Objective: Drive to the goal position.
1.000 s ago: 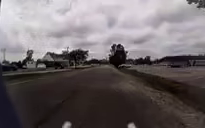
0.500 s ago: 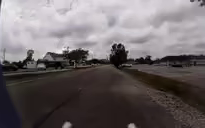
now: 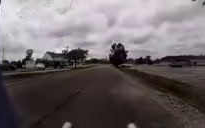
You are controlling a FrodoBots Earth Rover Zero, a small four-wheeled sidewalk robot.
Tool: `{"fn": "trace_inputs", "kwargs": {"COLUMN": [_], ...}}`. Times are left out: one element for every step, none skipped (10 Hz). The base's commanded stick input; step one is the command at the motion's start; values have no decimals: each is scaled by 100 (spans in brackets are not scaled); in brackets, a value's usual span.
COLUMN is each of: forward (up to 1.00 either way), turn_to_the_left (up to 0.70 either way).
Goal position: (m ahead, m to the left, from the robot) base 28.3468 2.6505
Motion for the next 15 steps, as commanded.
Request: {"fn": "trace_inputs", "kwargs": {"forward": [60, 60, 60, 60, 60, 60, 60, 60, 60, 60, 60, 60, 60, 60, 60], "turn_to_the_left": [15, 14, 6, 0, 0, 0, 0, 0, 0, 0, 0, 0, 0, 0, 0]}}
